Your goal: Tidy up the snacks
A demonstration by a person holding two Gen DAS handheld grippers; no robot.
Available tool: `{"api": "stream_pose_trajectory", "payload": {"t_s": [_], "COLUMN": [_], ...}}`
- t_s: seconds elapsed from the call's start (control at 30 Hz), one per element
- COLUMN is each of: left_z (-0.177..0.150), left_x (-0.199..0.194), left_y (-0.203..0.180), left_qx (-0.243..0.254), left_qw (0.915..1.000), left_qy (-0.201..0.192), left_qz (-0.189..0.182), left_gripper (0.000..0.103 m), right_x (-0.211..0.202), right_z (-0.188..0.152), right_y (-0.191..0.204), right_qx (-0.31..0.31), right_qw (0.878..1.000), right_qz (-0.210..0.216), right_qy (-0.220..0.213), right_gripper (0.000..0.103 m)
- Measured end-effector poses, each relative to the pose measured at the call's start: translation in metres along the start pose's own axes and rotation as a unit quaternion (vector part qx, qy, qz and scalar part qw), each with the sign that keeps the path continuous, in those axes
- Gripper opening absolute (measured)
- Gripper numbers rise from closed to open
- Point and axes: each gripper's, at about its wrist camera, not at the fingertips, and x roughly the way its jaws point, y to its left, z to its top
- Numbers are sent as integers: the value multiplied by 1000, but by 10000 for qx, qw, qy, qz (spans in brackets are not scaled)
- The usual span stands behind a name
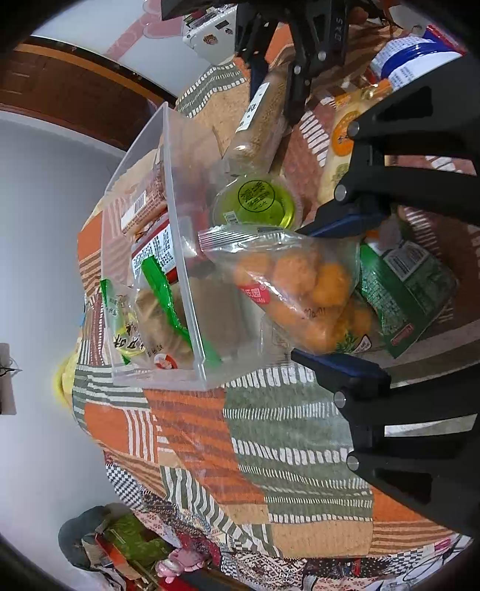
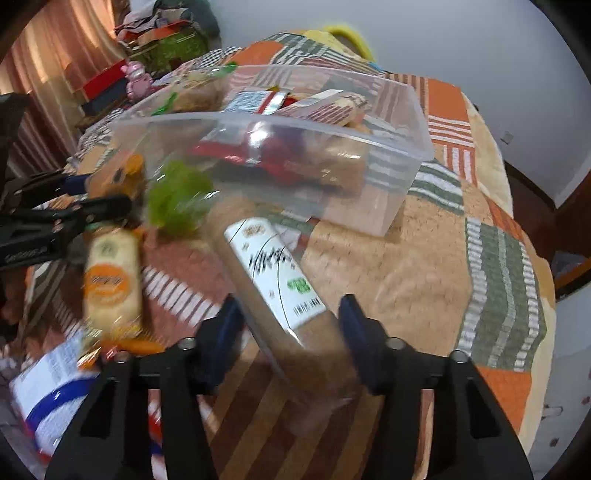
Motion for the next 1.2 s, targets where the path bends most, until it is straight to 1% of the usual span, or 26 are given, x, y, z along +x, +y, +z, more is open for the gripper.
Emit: {"api": "stream_pose_trajectory", "payload": {"t_s": [0.1, 0.3, 0.4, 0.53, 0.6, 0.7, 0.97, 1.07, 1.2], "left_z": [-2, 0, 2, 3, 5, 8, 21, 30, 44], "left_x": [-11, -37, -48, -56, -58, -60, -70, -72, -73], "left_y": [0, 0, -3, -6, -6, -8, -19, -24, -30], "left_qx": [-34, -51, -9, -13, -25, -15, 84, 100, 123], "left_qw": [9999, 9994, 9990, 9986, 9985, 9984, 9969, 9961, 9945], "left_qy": [-105, -344, -452, -529, -548, -569, -782, -881, -1037], "left_qz": [20, -3, -27, -56, -70, -65, -16, -11, 5], "left_gripper": [54, 54, 54, 54, 54, 54, 54, 54, 54], "right_x": [-6, 0, 13, 21, 17, 7, -31, -47, -66], "right_z": [0, 14, 23, 21, 18, 13, 7, 11, 24], "right_y": [0, -1, 3, 9, 10, 6, -10, -15, -21], "right_qx": [93, 336, 273, 259, 351, 479, 774, 805, 858], "right_qw": [9997, 9985, 9990, 9995, 9993, 9986, 9948, 9929, 9892], "right_qz": [211, 434, 351, 186, 104, 125, 103, 58, -27], "right_qy": [-7, -77, -25, -25, -100, -196, -654, -871, -1188], "right_gripper": [41, 43, 43, 42, 39, 34, 34, 34, 34]}}
